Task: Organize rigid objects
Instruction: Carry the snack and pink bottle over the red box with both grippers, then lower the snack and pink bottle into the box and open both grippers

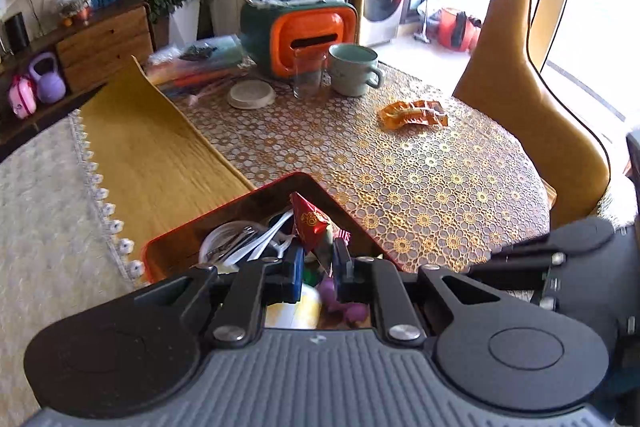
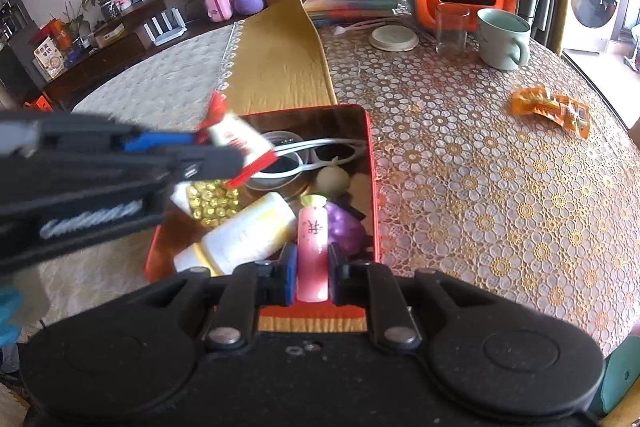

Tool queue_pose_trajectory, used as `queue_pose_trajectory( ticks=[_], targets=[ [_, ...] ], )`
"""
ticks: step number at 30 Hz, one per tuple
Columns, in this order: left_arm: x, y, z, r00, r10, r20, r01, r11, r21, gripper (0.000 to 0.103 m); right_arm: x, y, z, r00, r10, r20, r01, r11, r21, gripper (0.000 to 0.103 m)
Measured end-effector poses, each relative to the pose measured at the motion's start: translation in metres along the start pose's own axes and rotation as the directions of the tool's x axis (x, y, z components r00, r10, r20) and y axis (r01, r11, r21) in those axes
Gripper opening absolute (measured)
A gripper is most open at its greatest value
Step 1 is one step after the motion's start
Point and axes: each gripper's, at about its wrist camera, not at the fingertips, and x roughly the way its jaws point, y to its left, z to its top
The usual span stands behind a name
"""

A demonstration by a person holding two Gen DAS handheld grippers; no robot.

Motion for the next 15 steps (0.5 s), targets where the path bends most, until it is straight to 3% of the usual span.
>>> queue_pose_trajectory(
  ticks=[15],
  targets=[
    [0.073,-0.013,0.012,0.983,0.121,-0.135,-0.111,0.991,0.081,0.014,0.019,0.001,-0.003,1.0,0.009,-0.017,-0.009,1.0,-0.003,0.014]
  ],
)
